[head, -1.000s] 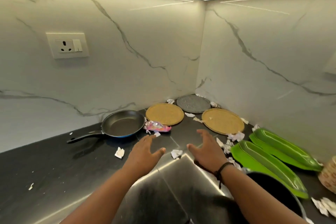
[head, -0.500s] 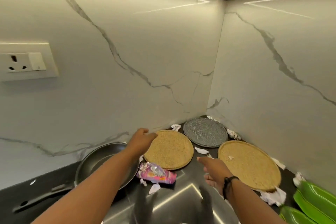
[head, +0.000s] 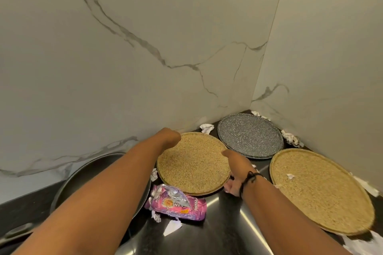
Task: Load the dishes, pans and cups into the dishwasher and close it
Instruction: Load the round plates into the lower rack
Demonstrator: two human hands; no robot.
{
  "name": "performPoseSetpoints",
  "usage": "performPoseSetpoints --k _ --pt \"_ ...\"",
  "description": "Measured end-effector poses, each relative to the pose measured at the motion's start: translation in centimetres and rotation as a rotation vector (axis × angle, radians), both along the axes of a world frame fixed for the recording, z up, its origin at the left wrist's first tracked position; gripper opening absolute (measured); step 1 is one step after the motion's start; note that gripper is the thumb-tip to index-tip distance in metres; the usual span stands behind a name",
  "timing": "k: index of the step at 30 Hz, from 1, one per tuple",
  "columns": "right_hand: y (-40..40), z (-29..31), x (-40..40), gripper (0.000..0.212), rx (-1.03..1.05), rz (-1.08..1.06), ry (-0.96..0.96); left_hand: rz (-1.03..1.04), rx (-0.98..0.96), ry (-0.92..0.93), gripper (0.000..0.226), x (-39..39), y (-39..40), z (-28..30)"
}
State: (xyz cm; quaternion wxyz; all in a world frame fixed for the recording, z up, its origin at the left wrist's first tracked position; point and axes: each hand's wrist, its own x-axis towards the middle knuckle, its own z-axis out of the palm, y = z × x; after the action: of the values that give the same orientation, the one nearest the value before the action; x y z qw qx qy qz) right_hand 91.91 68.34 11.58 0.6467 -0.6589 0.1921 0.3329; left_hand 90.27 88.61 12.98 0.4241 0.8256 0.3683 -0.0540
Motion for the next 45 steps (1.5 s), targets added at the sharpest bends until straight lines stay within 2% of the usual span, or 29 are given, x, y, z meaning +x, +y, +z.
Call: performPoseSetpoints --k 2,4,5,8,11,15,18,21,27,32,36,45 --pt "-0.1 -0.7 0.8 0.020 0.018 -0.012 0.003 0.014 -0.029 0.033 0.046 0.4 -0.3 -0.4" --pt "0.0 -1.3 1.3 0.045 0.031 -0.011 -0.040 0.045 -0.030 0.028 0.050 0.7 -0.5 -0.8" --pt "0.0 -1.4 1.5 0.045 0.023 -0.014 -0.077 0.070 -0.039 0.010 0.051 0.7 -0.6 -0.8" --pt "-0.2 -1.1 1.4 0.009 -0.059 -0.017 -0.194 0.152 -0.171 -0.073 0.059 0.2 -0.8 -0.6" --pt "-0.6 0.2 0.5 0.021 -0.171 0.015 -0.381 0.183 -0.284 -0.159 0.062 -0.9 -1.7 0.4" --pt "-2.9 5.3 -2.6 0.014 -0.250 -0.077 -0.695 0.133 -0.224 -0.373 0.053 -3.3 -3.1 3.9" --pt "-6.0 9.6 -5.0 0.015 -0.230 -0.148 -0.845 0.029 -0.182 -0.564 0.024 -6.7 -4.7 7.8" --pt "-9.8 13.0 -7.6 0.013 -0.121 -0.232 -0.868 -0.047 -0.298 -0.683 0.006 -10.5 -7.1 11.5" --pt "-17.6 16.7 -13.4 0.016 -0.029 -0.349 -0.842 -0.208 -0.363 -0.747 0.011 -17.2 -13.6 17.0" --pt "-24.5 17.1 -19.0 0.019 0.005 -0.476 -0.823 -0.316 -0.379 -0.760 0.013 -19.8 -19.9 17.8" --pt "-30.7 16.9 -24.6 0.020 -0.023 -0.582 -0.813 -0.420 -0.487 -0.692 0.017 -21.2 -26.0 16.9" --pt "-42.9 13.3 -44.6 0.015 -0.068 -1.042 -0.662 -0.888 -0.674 -0.495 0.009 -29.2 -40.4 14.5"
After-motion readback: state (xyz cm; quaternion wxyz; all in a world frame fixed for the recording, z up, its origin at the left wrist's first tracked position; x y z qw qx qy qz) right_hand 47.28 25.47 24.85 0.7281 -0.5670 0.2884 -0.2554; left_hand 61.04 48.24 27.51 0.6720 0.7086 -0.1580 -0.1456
